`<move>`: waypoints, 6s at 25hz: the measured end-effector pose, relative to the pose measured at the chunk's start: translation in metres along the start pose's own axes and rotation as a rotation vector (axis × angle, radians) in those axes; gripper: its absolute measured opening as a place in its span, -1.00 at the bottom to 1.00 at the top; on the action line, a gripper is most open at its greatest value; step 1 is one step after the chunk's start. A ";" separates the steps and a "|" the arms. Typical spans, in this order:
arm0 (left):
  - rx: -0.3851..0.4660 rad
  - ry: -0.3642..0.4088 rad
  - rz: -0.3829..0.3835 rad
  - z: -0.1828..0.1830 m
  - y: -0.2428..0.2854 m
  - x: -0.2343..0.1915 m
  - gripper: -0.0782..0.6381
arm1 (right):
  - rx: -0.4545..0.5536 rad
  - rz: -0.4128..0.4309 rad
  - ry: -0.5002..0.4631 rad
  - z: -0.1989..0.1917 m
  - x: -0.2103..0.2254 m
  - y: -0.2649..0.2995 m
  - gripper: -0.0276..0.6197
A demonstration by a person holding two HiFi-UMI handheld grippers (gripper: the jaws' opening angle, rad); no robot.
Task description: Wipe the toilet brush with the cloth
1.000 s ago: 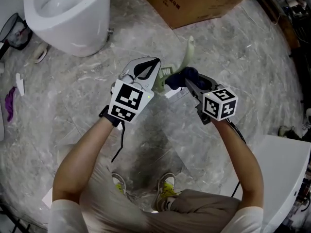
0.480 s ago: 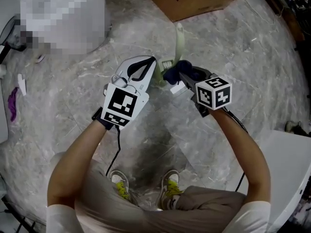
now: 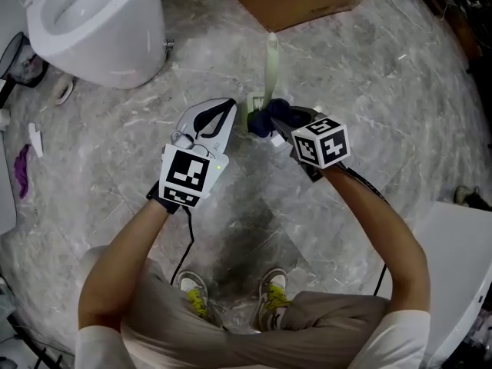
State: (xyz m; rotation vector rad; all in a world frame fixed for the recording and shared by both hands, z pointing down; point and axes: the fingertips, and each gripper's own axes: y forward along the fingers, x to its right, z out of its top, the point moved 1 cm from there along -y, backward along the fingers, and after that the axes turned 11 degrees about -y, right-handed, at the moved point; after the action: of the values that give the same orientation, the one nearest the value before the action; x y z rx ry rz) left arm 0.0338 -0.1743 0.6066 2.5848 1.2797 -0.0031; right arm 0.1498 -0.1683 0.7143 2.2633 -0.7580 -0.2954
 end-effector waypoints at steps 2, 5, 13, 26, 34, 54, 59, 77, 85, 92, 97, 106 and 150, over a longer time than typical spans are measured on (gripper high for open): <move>0.007 -0.038 0.022 0.001 -0.002 -0.006 -0.78 | -0.019 0.007 -0.002 -0.008 -0.005 0.006 -0.55; 0.004 -0.094 0.040 -0.006 -0.008 -0.008 -0.78 | -0.047 0.023 0.015 -0.022 -0.012 0.017 -0.55; 0.008 -0.079 0.032 -0.005 -0.005 -0.006 -0.78 | -0.095 0.056 -0.015 -0.037 -0.026 0.023 -0.55; -0.024 -0.049 0.039 -0.014 -0.009 -0.003 -0.78 | -0.003 0.054 0.042 -0.017 -0.027 0.016 -0.55; -0.031 -0.038 0.044 -0.014 -0.019 0.000 -0.78 | -0.034 0.042 -0.004 -0.029 -0.019 0.031 -0.55; -0.105 -0.021 0.068 -0.047 -0.009 -0.003 -0.78 | -0.118 -0.113 0.004 -0.076 0.002 0.054 -0.55; -0.065 -0.105 0.073 -0.031 0.000 -0.005 -0.78 | -0.038 -0.215 0.102 -0.074 0.019 0.067 -0.55; -0.093 -0.032 0.070 -0.036 -0.004 0.002 -0.78 | -0.034 -0.216 0.221 -0.083 0.020 0.095 -0.55; -0.090 -0.027 0.071 -0.033 -0.002 0.002 -0.78 | -0.080 -0.157 0.168 -0.084 0.017 0.094 -0.56; -0.103 0.002 0.050 -0.040 0.004 0.013 -0.78 | -0.080 -0.134 0.158 -0.085 0.009 0.090 -0.56; -0.111 0.006 0.046 -0.042 0.006 0.013 -0.78 | -0.068 -0.104 0.146 -0.078 -0.004 0.094 -0.56; -0.113 -0.010 0.053 -0.043 0.010 0.008 -0.78 | 0.000 -0.075 0.192 -0.057 -0.008 0.098 -0.55; 0.053 -0.085 0.104 0.016 -0.006 -0.018 -0.78 | -0.092 -0.236 0.193 -0.056 0.058 0.018 -0.56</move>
State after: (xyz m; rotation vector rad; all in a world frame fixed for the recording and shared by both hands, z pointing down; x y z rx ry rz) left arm 0.0203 -0.1883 0.5920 2.6624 1.1300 -0.1275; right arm 0.2116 -0.1822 0.7677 2.2555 -0.3714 -0.2130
